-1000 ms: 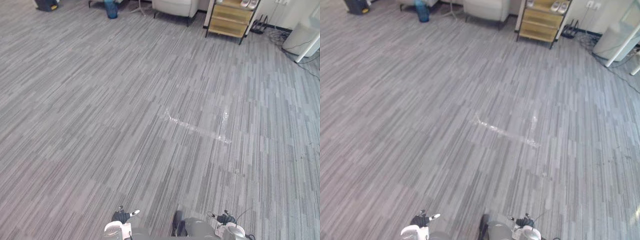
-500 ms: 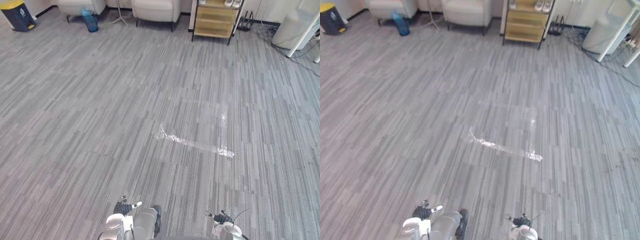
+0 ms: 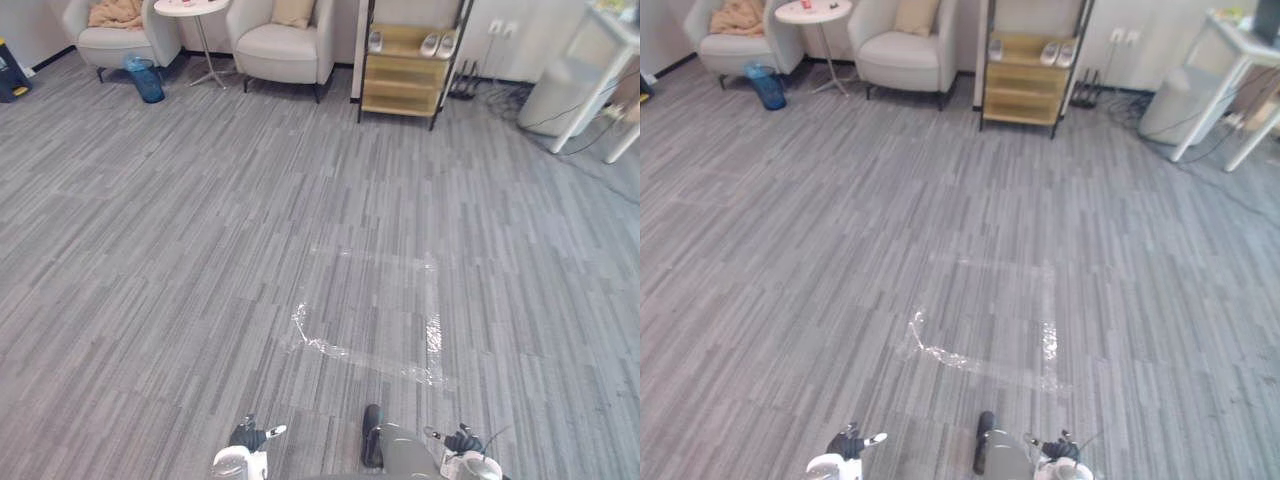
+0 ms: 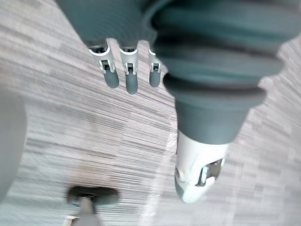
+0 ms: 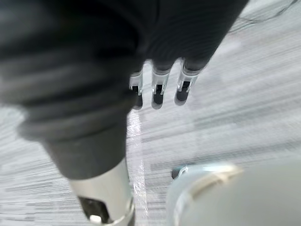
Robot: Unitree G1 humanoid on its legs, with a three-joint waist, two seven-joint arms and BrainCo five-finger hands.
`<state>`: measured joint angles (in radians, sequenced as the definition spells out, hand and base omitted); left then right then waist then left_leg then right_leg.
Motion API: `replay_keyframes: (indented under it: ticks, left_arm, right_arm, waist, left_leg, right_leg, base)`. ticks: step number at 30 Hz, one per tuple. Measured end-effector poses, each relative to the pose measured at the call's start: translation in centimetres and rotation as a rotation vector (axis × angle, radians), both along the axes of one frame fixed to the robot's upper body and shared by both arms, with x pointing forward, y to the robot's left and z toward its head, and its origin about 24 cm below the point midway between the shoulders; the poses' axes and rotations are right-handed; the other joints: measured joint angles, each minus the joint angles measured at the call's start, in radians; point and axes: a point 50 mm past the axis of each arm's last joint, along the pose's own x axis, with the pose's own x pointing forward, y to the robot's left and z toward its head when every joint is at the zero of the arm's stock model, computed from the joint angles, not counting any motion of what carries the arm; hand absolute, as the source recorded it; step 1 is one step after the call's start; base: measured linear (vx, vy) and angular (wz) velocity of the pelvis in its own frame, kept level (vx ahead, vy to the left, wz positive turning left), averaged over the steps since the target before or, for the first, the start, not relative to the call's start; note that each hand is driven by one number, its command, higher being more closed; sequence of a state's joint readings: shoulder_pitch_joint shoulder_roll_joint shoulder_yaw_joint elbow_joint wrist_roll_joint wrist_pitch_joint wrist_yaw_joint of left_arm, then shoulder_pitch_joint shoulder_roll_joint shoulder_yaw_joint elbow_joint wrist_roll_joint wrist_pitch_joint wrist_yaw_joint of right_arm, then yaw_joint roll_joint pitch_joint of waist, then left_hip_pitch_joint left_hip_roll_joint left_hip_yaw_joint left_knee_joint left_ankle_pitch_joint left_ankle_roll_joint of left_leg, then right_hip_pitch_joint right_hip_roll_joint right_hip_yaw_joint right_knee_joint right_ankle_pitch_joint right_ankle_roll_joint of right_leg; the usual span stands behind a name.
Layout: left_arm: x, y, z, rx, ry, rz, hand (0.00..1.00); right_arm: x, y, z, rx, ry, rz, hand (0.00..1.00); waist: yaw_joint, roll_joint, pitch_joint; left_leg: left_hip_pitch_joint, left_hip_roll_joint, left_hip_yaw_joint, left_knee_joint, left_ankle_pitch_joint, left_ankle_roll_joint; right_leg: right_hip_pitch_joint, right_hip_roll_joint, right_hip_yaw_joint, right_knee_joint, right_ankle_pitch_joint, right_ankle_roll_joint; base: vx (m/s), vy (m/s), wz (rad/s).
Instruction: Pick up cushions and gather them together orderly.
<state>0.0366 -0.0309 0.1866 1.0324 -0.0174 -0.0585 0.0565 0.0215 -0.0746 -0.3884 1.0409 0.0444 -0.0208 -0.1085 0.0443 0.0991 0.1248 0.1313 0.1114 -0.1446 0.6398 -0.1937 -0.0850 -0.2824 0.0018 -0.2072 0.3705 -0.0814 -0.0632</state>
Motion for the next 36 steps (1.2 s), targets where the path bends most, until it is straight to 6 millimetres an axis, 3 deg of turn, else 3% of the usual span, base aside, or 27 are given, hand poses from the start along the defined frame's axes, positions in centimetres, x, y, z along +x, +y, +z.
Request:
replay_keyframes:
  ticks: [1,2,3,4,6,7,9,10,11,12,13,15,16,18,20,21,23,24,25,27,28,30,32,33,34,35,36]
  left_arm:
    - [0.1,0.1,0.1,-0.001,-0.009,0.014,0.0]
    - [-0.1,0.2,0.1,0.0,-0.006,0.018,0.0]
    - [0.1,0.5,0.2,0.008,-0.014,0.019,0.0]
    - [0.6,1.1,0.5,0.026,-0.037,0.012,0.0]
    - [1.1,1.4,0.8,0.044,-0.063,-0.008,0.0]
    - [1.3,1.5,0.9,0.048,-0.073,-0.011,0.0]
    - [1.4,1.2,0.9,0.044,-0.075,-0.027,0.0]
    - [1.2,0.9,0.8,0.041,-0.073,-0.039,0.0]
    - [1.2,0.9,0.8,0.04,-0.074,-0.042,0.0]
    - [1.1,1.0,0.8,0.043,-0.075,-0.041,0.0]
    - [1.1,1.1,0.8,0.047,-0.075,-0.041,0.0]
    - [1.2,1.7,0.9,0.062,-0.077,-0.046,0.0]
    - [1.2,1.7,0.9,0.062,-0.075,-0.047,0.0]
    - [1.2,2.0,0.9,0.075,-0.067,-0.075,0.0]
    - [1.0,2.0,0.9,0.079,-0.054,-0.089,0.0]
    - [0.8,2.1,0.7,0.079,-0.042,-0.086,0.0]
    - [0.6,2.0,0.6,0.075,-0.03,-0.087,0.0]
    - [0.4,1.8,0.5,0.068,-0.023,-0.085,0.0]
    - [0.3,1.7,0.5,0.067,-0.022,-0.085,0.0]
    - [0.0,2.0,0.3,0.073,-0.003,-0.077,0.0]
    - [-0.2,2.3,0.3,0.08,0.003,-0.077,0.0]
    - [-0.5,2.1,0.1,0.08,0.02,-0.089,0.0]
    - [-0.2,0.9,0.1,0.046,0.003,-0.08,0.0]
    - [0.2,0.6,0.2,0.033,-0.012,-0.06,0.0]
    - [0.3,0.6,0.2,0.031,-0.016,-0.05,0.0]
    - [0.7,0.7,0.5,0.026,-0.035,-0.02,0.0]
    - [1.0,0.9,0.6,0.033,-0.05,-0.019,0.0]
  right_arm:
    - [0.1,0.1,0.0,-0.001,0.004,0.015,0.0]
    - [0.0,0.3,-0.1,0.002,0.01,0.024,0.0]
    - [0.2,0.8,-0.1,0.012,0.013,0.042,0.0]
    - [0.2,1.5,-0.3,0.033,0.011,0.035,0.0]
    - [0.6,1.9,-0.3,0.056,-0.002,0.013,0.0]
    - [1.0,1.9,-0.2,0.053,-0.01,0.008,0.0]
    - [1.2,1.7,-0.1,0.051,-0.016,-0.006,0.0]
    - [1.1,1.4,-0.1,0.042,-0.015,-0.012,0.0]
    - [0.9,1.4,-0.1,0.044,-0.011,-0.018,0.0]
    - [0.5,1.7,-0.4,0.057,0.008,-0.02,0.0]
    - [0.3,1.9,-0.5,0.064,0.016,-0.021,0.0]
    - [-0.9,2.4,-0.9,0.077,0.051,-0.023,0.0]
    - [-1.0,2.4,-0.9,0.077,0.052,-0.024,0.0]
    - [-1.3,2.5,-1.0,0.078,0.049,-0.027,0.0]
    - [-2.2,2.4,-1.1,0.08,0.061,-0.04,0.0]
    - [-2.1,2.3,-1.0,0.076,0.057,-0.042,0.0]
    - [-1.9,2.3,-1.0,0.078,0.052,-0.033,0.0]
    - [-1.5,2.1,-0.8,0.064,0.038,-0.016,0.0]
    - [-1.4,2.1,-0.8,0.06,0.035,-0.011,0.0]
    - [-0.6,2.1,-0.6,0.05,0.013,0.02,0.0]
    - [-0.5,2.4,-0.6,0.051,0.011,0.043,0.0]
    - [-0.4,2.2,-0.5,0.046,0.002,0.038,0.0]
    - [-0.5,1.4,-0.4,0.021,0.012,0.044,0.0]
    - [-0.4,1.1,-0.2,0.007,0.003,0.036,0.0]
    - [-0.3,1.1,-0.2,0.003,0.001,0.041,0.0]
    - [0.1,1.1,0.0,-0.015,-0.004,0.073,0.0]
    - [0.2,1.6,-0.1,-0.007,0.003,0.087,0.0]
  waist:
    - [0.002,0.003,0.003]
    - [0.009,-0.007,0.012]
    - [0.014,-0.005,0.018]
    - [0.019,-0.018,0.029]
    - [0.026,-0.038,0.037]
    - [0.038,-0.043,0.04]
    - [0.056,-0.033,0.036]
    - [0.068,-0.02,0.028]
    - [0.071,-0.018,0.027]
    - [0.077,-0.027,0.021]
    - [0.077,-0.036,0.017]
    - [0.078,-0.081,-0.001]
    - [0.078,-0.081,-0.001]
    - [0.071,-0.105,0.0]
    - [0.053,-0.109,0.0]
    - [0.054,-0.113,0.001]
    - [0.05,-0.104,-0.001]
    - [0.046,-0.086,-0.005]
    - [0.045,-0.084,-0.004]
    - [0.037,-0.078,0.0]
    - [0.025,-0.09,0.0]
    - [0.003,-0.092,-0.002]
    - [0.009,-0.052,-0.012]
    - [0.006,-0.032,-0.003]
    - [0.006,-0.028,-0.003]
    - [0.012,-0.031,0.02]
    - [0.02,-0.023,0.038]
  left_leg:
    - [-0.061,0.005,0.004,0.13,0.113,-0.002]
    - [-0.091,0.016,0.003,0.201,0.149,-0.015]
    - [-0.151,0.033,0.024,0.328,0.117,-0.013]
    - [-0.237,0.037,0.056,0.434,0.034,-0.005]
    - [-0.329,0.022,0.115,0.414,-0.04,0.007]
    - [-0.387,0.003,0.156,0.299,-0.083,0.026]
    - [-0.413,-0.048,0.174,-0.026,-0.075,0.021]
    - [-0.409,-0.07,0.165,-0.259,-0.003,0.023]
    - [-0.407,-0.076,0.159,-0.3,0.048,0.027]
    - [-0.387,-0.089,0.158,-0.332,0.141,0.056]
    - [-0.387,-0.1,0.159,-0.328,0.142,0.074]
    - [-0.368,-0.142,0.196,-0.284,0.053,0.111]
    - [-0.358,-0.143,0.199,-0.281,0.038,0.115]
    - [-0.25,-0.161,0.199,-0.277,-0.035,0.126]
    - [-0.169,-0.168,0.181,-0.28,-0.07,0.133]
    - [-0.1,-0.164,0.173,-0.316,-0.076,0.133]
    - [-0.041,-0.144,0.167,-0.364,-0.076,0.133]
    - [-0.002,-0.108,0.161,-0.408,-0.087,0.113]
    - [0.012,-0.101,0.159,-0.415,-0.091,0.108]
    - [0.044,-0.059,0.149,-0.428,-0.105,0.085]
    - [0.055,-0.056,0.124,-0.423,-0.114,0.07]
    - [0.081,-0.049,0.05,-0.388,-0.152,0.043]
    - [0.035,-0.02,0.013,-0.266,-0.15,0.038]
    - [-0.036,-0.012,-0.011,-0.118,-0.134,0.013]
    - [-0.078,-0.013,-0.015,-0.037,-0.107,-0.006]
    - [-0.187,-0.003,-0.007,0.193,-0.035,-0.011]
    - [-0.234,0.01,0.027,0.304,-0.069,-0.007]
  right_leg:
    - [0.043,0.016,-0.001,-0.025,-0.014,-0.009]
    - [0.071,0.021,0.0,-0.045,-0.019,-0.017]
    - [0.137,0.041,0.0,-0.085,-0.027,-0.029]
    - [0.235,0.052,0.0,-0.145,-0.038,-0.044]
    - [0.326,0.051,0.007,-0.214,-0.038,-0.044]
    - [0.378,0.05,0.021,-0.262,-0.04,-0.041]
    - [0.425,0.045,0.046,-0.306,-0.055,-0.017]
    - [0.453,0.047,0.063,-0.328,-0.075,-0.006]
    - [0.463,0.047,0.071,-0.33,-0.086,-0.002]
    - [0.474,0.04,0.093,-0.32,-0.115,0.02]
    - [0.475,0.031,0.097,-0.315,-0.13,0.027]
    - [0.42,-0.033,0.12,-0.116,-0.223,0.092]
    - [0.397,-0.038,0.122,-0.046,-0.229,0.103]
    - [0.208,-0.095,0.122,0.478,-0.185,0.186]
    - [0.162,-0.134,0.078,0.601,-0.191,0.17]
    - [0.142,-0.156,0.038,0.577,-0.207,0.154]
    - [0.116,-0.158,-0.003,0.484,-0.217,0.141]
    - [0.068,-0.142,-0.032,0.333,-0.209,0.13]
    - [0.056,-0.137,-0.03,0.302,-0.205,0.128]
    - [-0.001,-0.071,0.036,0.09,-0.12,0.115]
    - [0.005,-0.041,0.096,-0.04,-0.018,0.109]
    - [0.01,-0.035,0.106,-0.032,0.063,0.096]
    - [0.019,-0.011,0.078,-0.009,-0.007,0.07]
    - [0.042,-0.001,0.054,-0.012,-0.033,0.056]
    - [0.048,0.002,0.046,-0.014,-0.047,0.049]
    - [0.101,0.012,0.038,-0.031,-0.073,0.033]
    - [0.177,0.02,0.025,-0.052,-0.087,0.013]
  base:
    - [0.56,-0.248,0.1]
    - [0.46,-0.173,0.0]
    - [0.43,-0.151,-0.01]
    - [0.47,-0.187,-0.01]
    - [0.41,-0.174,-0.1]
    - [0.37,-0.103,-0.27]
    - [0.41,-0.016,-0.38]
    - [0.34,0.07,-0.31]
    - [0.47,0.148,-0.36]
    - [0.33,0.112,-0.22]
    - [0.46,0.118,-0.2]
    - [0.49,0.081,-0.19]
    - [0.57,0.124,-0.25]
    - [0.52,0.112,-0.02]
    - [0.51,0.028,0.39]
    - [0.49,-0.005,0.38]
    - [0.45,-0.047,0.17]
    - [0.46,-0.069,0.14]
    - [0.6,-0.143,0.08]
    - [0.56,-0.188,0.05]
    - [0.38,-0.18,0.19]
    - [0.5,-0.309,0.48]
    - [0.47,-0.31,0.39]
    - [0.33,-0.23,0.27]
    - [0.39,-0.288,0.43]
    - [0.4,-0.256,0.34]
    - [0.4,-0.227,0.25]
